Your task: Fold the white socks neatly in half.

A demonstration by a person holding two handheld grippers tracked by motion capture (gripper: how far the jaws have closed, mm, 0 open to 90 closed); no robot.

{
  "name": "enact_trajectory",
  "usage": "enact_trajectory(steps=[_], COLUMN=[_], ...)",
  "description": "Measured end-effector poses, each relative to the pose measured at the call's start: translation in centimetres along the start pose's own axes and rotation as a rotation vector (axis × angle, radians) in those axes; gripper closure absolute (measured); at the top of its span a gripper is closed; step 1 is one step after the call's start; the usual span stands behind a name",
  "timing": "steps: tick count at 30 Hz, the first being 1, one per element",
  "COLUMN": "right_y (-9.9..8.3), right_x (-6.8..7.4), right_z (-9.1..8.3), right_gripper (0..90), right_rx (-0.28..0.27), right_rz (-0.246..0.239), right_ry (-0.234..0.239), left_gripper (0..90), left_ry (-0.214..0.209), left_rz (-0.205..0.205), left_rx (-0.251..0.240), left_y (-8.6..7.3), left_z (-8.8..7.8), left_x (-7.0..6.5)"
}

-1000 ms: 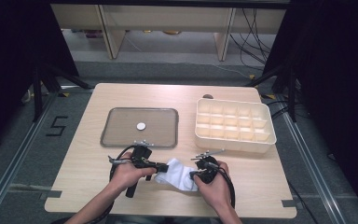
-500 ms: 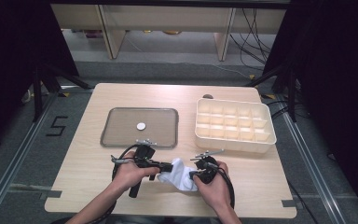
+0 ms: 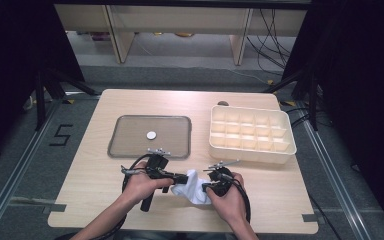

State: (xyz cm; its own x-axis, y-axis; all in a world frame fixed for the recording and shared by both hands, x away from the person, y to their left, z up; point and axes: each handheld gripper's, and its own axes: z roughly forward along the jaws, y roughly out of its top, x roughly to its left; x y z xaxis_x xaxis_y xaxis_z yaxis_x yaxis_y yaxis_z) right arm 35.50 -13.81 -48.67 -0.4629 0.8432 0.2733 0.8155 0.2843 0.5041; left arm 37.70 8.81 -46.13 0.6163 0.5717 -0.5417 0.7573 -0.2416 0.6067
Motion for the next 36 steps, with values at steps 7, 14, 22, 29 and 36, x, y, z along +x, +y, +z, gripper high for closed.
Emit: enact_trajectory(steps=[7,14,22,29,36], right_y=[0.1,0.2,0.4,0.1,-1.3], right_x=[0.3,0.5,0.7,-1.1,-1.7], right_z=[0.4,0.6,-0.7,-3.4,-2.3], right_gripper=[90.0,90.0,88.6,90.0,89.5], right_rx=[0.002,0.005,-0.059,-0.072,-0.020], right_rz=[-0.009,-0.012,-0.016,0.030,0.041], right_ry=[0.012,0.016,0.003,-0.061,-0.069], left_gripper=[82.3,82.2,82.3,82.2,82.1], left_ry=[-0.004,0.001,0.034,0.023,0.018], left_rz=[0.001,-0.003,0.004,0.052,0.007], left_rx=[-0.004,-0.002,0.010,-0.004,-0.005], left_y=[0.1,0.1,0.1,0.3,0.2], left_z=[0.0,0.0,-0.4,-0.3,-0.2], left_x=[-0.3,-0.2,-0.3,0.0,-0.3])
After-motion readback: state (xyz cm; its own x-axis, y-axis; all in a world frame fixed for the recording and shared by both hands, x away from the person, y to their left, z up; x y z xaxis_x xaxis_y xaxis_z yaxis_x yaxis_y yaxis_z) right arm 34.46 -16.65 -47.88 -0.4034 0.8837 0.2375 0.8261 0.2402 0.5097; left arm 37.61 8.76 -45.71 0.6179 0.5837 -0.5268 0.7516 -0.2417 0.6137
